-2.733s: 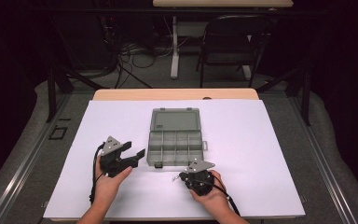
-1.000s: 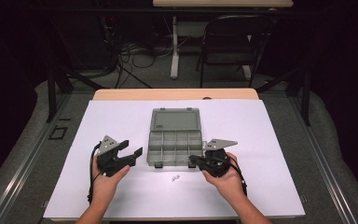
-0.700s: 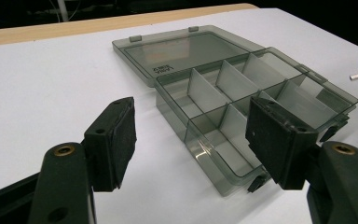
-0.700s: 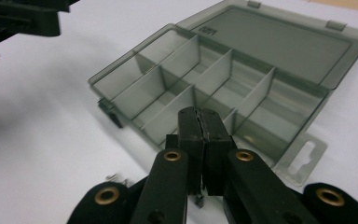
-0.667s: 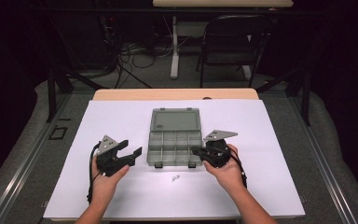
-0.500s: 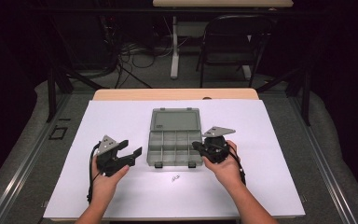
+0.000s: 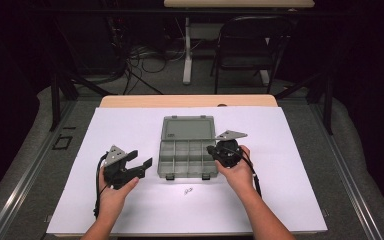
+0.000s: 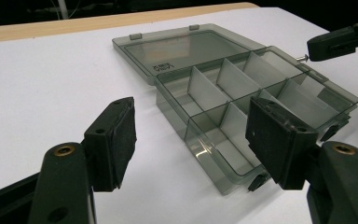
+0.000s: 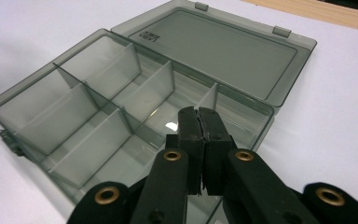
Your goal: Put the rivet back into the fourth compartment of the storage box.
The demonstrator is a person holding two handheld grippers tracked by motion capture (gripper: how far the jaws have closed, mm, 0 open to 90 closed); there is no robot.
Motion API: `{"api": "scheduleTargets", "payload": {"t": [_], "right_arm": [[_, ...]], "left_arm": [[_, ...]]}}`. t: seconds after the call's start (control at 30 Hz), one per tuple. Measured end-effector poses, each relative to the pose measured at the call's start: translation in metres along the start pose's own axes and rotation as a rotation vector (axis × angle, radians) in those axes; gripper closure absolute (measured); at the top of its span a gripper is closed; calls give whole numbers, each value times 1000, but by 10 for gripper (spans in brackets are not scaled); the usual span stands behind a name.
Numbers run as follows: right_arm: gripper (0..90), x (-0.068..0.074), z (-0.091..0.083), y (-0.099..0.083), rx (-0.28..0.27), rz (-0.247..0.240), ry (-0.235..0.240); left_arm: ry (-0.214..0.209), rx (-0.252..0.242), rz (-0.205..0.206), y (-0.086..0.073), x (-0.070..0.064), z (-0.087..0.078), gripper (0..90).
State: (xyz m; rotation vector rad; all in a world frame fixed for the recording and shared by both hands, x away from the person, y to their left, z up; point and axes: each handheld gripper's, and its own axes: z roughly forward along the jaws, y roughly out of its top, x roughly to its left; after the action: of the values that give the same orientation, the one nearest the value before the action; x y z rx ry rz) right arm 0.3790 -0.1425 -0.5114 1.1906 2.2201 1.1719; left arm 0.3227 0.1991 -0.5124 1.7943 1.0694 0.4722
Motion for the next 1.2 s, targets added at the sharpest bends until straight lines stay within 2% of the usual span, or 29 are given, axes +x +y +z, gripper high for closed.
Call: {"api": "scheduleTargets", "payload": {"t": [0.37,0.5,0.53,1.2], "right_arm": [[887,-8,12,-4,-4,19,-17],[887,-8,15,-4,-7,11,-30],[887,-8,16,-5,-11,5,-32],[886,-8,18,-6,-10,16,-30]], "left_arm": [[1,1,10,-2,0,2,334],[-4,9,5,-2,2,2,334],[-3,-1,2,-3,2,2,334],[-6,-3,-9,-2,3,0,334]]}}
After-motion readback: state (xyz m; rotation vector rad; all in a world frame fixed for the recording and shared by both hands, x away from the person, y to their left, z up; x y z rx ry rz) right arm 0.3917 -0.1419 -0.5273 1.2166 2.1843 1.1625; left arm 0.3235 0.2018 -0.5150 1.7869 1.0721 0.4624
